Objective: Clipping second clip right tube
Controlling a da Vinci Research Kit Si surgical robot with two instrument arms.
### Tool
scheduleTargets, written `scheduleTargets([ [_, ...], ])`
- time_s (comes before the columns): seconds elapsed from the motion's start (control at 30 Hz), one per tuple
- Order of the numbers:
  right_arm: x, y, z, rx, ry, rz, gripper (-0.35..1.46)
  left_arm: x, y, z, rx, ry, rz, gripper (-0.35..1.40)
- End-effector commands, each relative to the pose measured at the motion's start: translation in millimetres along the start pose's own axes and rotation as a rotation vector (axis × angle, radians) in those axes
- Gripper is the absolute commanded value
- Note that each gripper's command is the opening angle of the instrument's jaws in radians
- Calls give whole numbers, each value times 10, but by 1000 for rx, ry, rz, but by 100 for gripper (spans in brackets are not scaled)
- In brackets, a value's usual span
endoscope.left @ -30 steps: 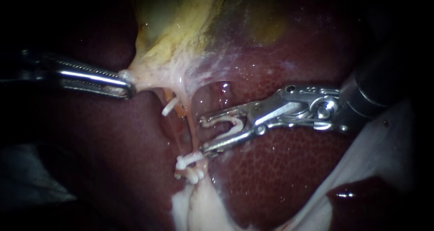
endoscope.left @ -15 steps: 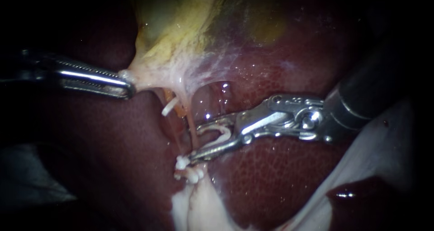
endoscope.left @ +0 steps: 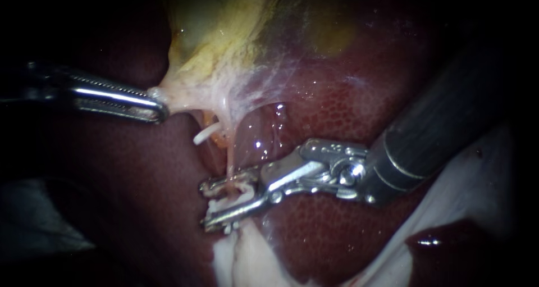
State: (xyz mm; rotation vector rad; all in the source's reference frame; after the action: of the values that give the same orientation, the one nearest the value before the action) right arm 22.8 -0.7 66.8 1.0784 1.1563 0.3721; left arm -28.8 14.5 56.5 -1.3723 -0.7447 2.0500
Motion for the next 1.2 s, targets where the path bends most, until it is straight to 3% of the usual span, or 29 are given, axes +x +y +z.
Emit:
scheduleTargets([
  [0.03,2,-3,-1,3,-1,6,43,0,0,0,0,0,0,-35],
  [0.33,11,-21,-7,14,3,23,39,0,0,0,0,0,0,-35],
  [0.53,13,-25,-8,16,4,41,34,0,0,0,0,0,0,-35],
  [0.7,16,-26,-11,18,6,67,16,0,0,0,0,0,0,-35],
  [0.97,24,-29,-20,23,10,131,-35,0,0,0,0,0,0,-35],
  [1.2,24,-26,-25,24,10,167,-35,0,0,0,0,0,0,-35],
])
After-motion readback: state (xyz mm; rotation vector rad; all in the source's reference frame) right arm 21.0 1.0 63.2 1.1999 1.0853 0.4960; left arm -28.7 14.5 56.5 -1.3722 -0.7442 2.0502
